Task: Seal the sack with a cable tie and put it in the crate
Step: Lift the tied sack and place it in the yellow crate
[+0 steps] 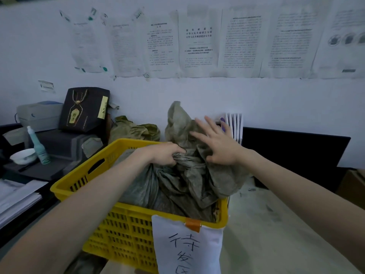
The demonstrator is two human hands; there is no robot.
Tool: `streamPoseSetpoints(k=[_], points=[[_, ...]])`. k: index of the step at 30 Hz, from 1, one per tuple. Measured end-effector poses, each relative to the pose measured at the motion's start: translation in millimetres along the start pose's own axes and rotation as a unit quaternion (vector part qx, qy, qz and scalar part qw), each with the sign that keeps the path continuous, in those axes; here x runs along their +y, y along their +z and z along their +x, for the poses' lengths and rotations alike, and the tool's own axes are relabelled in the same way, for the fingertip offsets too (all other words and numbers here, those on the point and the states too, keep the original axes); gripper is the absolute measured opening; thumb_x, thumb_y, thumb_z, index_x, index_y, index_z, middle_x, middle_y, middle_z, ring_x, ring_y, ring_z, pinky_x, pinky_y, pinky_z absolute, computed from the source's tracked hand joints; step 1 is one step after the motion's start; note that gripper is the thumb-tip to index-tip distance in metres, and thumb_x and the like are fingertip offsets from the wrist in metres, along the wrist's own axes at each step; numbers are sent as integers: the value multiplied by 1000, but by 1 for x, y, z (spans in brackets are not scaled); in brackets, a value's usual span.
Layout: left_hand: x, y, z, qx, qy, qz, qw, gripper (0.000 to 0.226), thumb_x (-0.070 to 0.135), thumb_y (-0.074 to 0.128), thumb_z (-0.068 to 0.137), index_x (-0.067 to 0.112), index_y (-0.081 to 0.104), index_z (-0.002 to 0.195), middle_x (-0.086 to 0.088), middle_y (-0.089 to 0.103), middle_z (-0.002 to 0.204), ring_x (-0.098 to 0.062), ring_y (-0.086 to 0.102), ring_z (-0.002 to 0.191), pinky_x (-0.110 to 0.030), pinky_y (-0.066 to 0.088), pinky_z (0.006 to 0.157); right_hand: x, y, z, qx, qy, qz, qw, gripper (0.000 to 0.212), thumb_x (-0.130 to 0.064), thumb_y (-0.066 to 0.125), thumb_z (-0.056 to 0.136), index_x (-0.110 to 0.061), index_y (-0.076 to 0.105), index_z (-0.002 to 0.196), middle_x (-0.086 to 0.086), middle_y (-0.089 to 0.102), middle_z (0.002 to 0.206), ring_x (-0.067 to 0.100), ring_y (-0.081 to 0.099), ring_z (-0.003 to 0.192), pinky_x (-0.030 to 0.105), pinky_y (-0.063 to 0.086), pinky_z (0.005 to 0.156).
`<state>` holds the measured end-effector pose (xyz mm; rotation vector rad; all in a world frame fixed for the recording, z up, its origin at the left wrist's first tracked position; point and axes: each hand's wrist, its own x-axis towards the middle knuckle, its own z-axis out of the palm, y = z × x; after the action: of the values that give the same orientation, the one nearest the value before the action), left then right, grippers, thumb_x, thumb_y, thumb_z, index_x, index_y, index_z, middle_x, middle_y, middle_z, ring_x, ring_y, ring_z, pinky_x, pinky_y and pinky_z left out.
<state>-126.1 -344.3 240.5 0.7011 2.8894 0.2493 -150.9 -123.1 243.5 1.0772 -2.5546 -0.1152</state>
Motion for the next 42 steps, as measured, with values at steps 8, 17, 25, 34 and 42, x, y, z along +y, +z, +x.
streamPoseSetpoints(k=[8,17,25,34,42], points=[[-11,6,-14,137,-38,-134,981,60,-1,61,77,21,44,130,-3,51,135,-18,55,99,-34,44,75,-15,36,0,-178,86,268,943,24,-31,54,88,-8,57,94,9,60,94,27,57,94,37,40,80],[11,25,-1,-16,-42,118,992,68,-5,42,88,32,34,145,-10,50,141,-25,61,89,-39,45,65,-64,67,-11,-291,66,305,905,33,-26,48,96,-6,57,121,11,60,124,28,55,109,34,43,90],[-1,78,-3,-40,32,421,906,32,29,40,98,20,53,126,-7,56,132,-28,46,125,-42,34,96,-18,35,-12,48,87,183,978,48,-34,63,84,-24,51,130,8,47,135,24,43,121,45,37,104],[-39,66,-42,-74,-67,294,951,43,34,58,82,28,58,125,1,54,132,-25,45,123,-39,29,100,-55,78,-21,-297,62,239,922,68,-62,62,74,-36,46,135,-2,51,139,22,49,119,36,40,100],[-10,37,-78,-43,-40,-43,997,81,52,57,88,47,3,148,15,8,160,-11,4,147,-53,-2,115,-82,71,-43,-340,10,111,934,30,-28,46,91,-18,61,114,10,65,106,27,56,88,37,46,81]])
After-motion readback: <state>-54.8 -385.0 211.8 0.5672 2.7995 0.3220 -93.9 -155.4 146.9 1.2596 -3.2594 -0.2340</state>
